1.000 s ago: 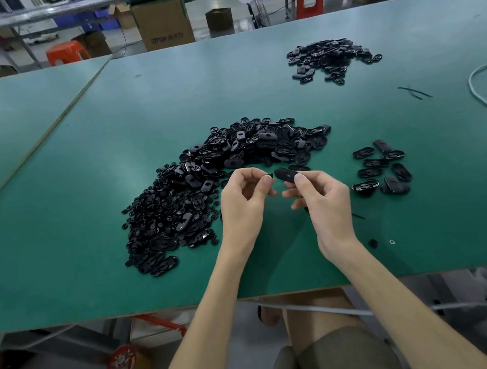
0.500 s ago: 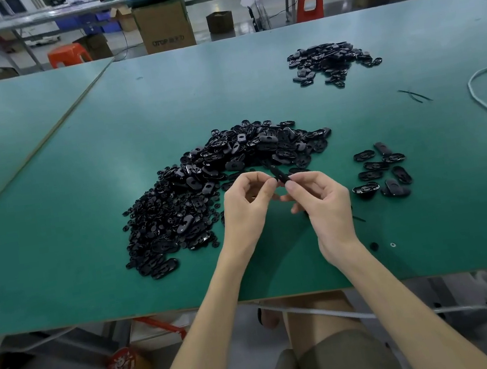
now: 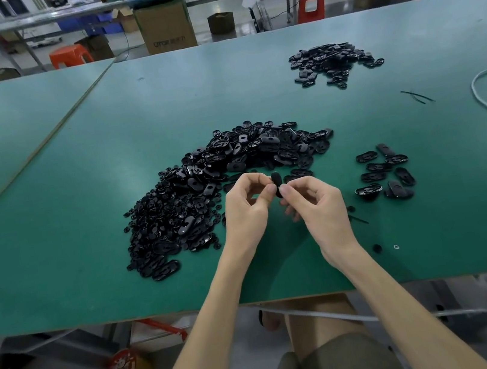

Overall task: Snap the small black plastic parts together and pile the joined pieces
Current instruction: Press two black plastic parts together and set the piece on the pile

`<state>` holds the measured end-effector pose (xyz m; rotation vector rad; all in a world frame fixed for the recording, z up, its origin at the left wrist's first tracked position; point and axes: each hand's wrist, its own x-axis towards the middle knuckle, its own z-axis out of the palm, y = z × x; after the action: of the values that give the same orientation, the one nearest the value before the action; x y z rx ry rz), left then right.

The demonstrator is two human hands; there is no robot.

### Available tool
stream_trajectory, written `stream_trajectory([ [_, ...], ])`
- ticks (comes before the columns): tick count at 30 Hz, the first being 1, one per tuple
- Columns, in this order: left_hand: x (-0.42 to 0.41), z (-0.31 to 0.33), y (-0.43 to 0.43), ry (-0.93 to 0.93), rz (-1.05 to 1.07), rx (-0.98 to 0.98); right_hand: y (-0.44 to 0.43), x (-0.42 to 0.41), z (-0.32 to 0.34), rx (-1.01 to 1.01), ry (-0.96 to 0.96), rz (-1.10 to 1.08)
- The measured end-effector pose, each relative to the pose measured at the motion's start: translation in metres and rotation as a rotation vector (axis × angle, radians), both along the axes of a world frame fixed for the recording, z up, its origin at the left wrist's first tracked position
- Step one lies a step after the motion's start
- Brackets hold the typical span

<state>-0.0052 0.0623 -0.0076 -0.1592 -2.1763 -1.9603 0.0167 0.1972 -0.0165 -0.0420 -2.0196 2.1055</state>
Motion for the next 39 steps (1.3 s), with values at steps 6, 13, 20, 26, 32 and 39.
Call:
stream_trajectory([
  [6,0.0021,0.0028,0.0012,-0.007,-0.037,0.003,0.0001,0.0012,0.0,-0.028,0.007,0.043],
  [13,0.0008,-0.0004,0.0009,-0.052,-0.041,0.022,-0.0029,0.0019,-0.0006,0.013,0.018,0.035],
  [20,-0.0004,-0.0036,-0.0004,-0.079,-0.046,0.046,-0.0034,0.0031,-0.0001,0.055,0.043,0.023],
  [26,-0.0022,-0.0056,-0.0008,-0.067,-0.041,0.006,-0.0026,0.0031,-0.0002,0.061,0.039,0.004],
  [32,-0.0022,-0.0066,-0.0024,-0.024,-0.037,0.02,-0.0033,0.004,0.0024,0.043,0.057,-0.003],
  [39,-0.001,-0.0059,-0.0046,0.017,-0.064,0.093,-0.0046,0.0049,0.0036,0.076,0.08,0.002],
])
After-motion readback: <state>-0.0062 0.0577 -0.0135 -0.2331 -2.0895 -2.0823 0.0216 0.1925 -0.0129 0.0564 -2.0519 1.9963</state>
